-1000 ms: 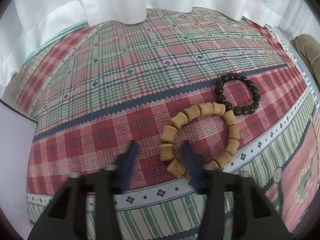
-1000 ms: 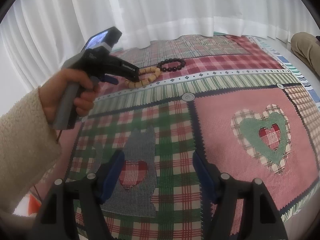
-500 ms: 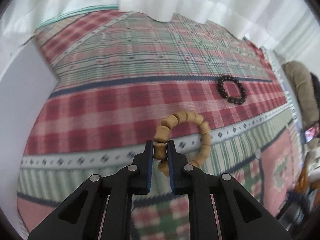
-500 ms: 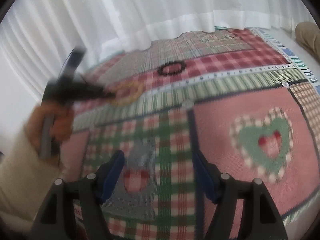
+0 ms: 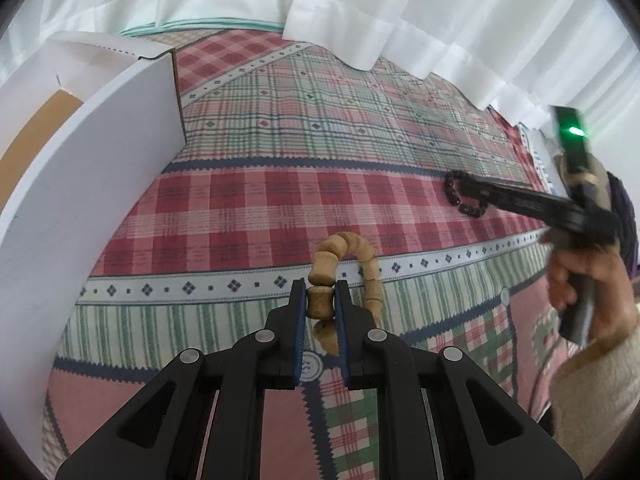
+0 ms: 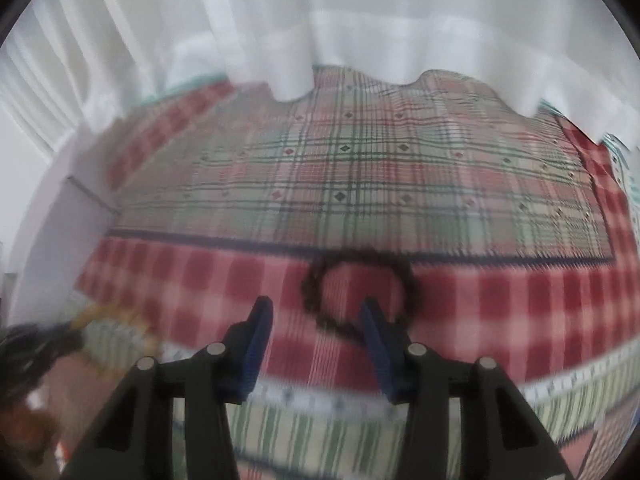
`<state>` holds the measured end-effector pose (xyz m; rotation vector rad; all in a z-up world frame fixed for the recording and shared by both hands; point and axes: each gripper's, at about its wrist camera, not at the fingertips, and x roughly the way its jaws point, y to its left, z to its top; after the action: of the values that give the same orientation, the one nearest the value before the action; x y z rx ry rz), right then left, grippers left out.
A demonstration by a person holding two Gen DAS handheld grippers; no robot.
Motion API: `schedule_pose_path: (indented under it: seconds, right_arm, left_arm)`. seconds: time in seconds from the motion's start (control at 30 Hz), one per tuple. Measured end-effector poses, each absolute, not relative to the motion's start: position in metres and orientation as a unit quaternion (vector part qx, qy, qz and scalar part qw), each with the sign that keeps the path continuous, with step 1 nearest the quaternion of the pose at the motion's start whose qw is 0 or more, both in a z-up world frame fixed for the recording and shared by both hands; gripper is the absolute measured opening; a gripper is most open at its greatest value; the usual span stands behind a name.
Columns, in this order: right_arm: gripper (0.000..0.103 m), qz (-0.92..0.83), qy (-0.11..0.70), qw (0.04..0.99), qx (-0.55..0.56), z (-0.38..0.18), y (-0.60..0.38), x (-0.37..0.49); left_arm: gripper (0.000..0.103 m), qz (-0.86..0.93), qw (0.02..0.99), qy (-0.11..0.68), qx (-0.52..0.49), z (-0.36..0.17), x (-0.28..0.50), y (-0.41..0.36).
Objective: Organize jewelry
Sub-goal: 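Carry both bracelets into the white box and open both grippers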
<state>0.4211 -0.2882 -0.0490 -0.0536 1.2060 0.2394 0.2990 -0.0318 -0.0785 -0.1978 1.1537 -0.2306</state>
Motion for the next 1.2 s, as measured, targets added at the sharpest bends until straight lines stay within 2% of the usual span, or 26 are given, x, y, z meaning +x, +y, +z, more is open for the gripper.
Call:
schedule_pose_path:
  seconds: [0.13, 0.17, 0.23, 0.27, 0.53, 0.73, 0.97, 1.2]
  right_arm:
    - [0.047, 0.108, 0.581, 0.805, -0.048, -0.067, -0.277, 0.428]
    - [0.043, 0.107, 0.576, 0.807, -0.07, -0.067, -0.272, 0.425]
    - [0.016, 0.097, 0.573, 0.808, -0.094, -0.064, -0.268, 0.421]
    - [0.012, 0.097, 0.574, 0.808, -0.089, -0.063, -0.269, 0.418]
    - [0.012, 0.129, 0.548, 0.826, -0.025, -0.013, -0.279, 0.374]
    - [0.012, 0.18, 0.528, 0.83, -0.013, 0.032, -0.248, 0.339]
    - [0.012, 0.243, 0.501, 0.83, -0.012, 0.072, -0.182, 0.309]
    - [0.012, 0.337, 0.464, 0.819, -0.007, 0.121, -0.086, 0.291]
  left_arm:
    - [0.012, -0.096, 0.84, 0.529, -0.072, -0.072, 0.293, -0.031]
    - [0.012, -0.09, 0.846, 0.522, -0.062, -0.07, 0.291, -0.032]
    - [0.012, -0.076, 0.857, 0.507, -0.047, -0.063, 0.286, -0.035]
    - [0.012, -0.072, 0.862, 0.5, -0.041, -0.06, 0.283, -0.036]
    - [0.012, -0.048, 0.886, 0.461, 0.001, -0.037, 0.263, -0.037]
    - [0.012, -0.04, 0.896, 0.441, 0.0, -0.015, 0.239, -0.02]
    - [0.012, -0.052, 0.893, 0.443, -0.057, 0.018, 0.203, 0.033]
    - [0.012, -0.027, 0.899, 0.423, -0.107, 0.077, 0.166, 0.135]
